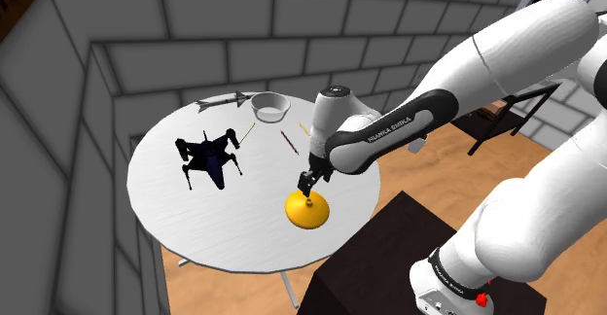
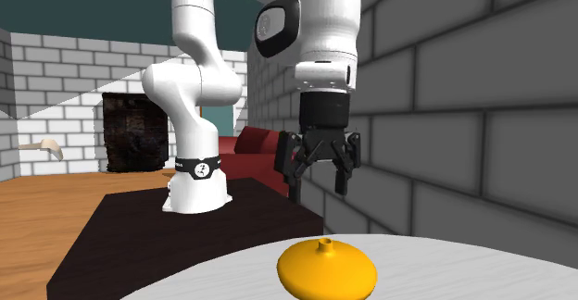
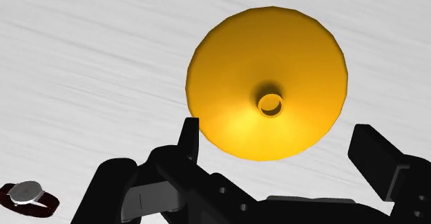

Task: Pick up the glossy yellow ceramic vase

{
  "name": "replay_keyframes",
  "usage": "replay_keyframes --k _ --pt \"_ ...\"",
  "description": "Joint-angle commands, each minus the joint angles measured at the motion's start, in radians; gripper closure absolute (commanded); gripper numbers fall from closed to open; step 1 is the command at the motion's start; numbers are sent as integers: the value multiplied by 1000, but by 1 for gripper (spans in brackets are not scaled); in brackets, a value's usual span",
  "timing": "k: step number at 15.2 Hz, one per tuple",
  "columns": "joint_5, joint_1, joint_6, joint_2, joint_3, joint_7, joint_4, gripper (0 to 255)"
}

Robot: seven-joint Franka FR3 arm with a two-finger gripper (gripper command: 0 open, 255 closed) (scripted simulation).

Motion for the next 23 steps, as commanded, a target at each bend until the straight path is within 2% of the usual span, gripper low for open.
replay_keyframes --k 1,10,11,20,23 --pt "-11 4 53 75 7 21 12 0" --pt "-67 6 164 187 -4 62 8 0" --pt "-69 6 166 191 -4 64 10 255" --pt "-67 6 164 187 -4 62 8 255" --pt "-43 3 121 142 3 44 8 255"
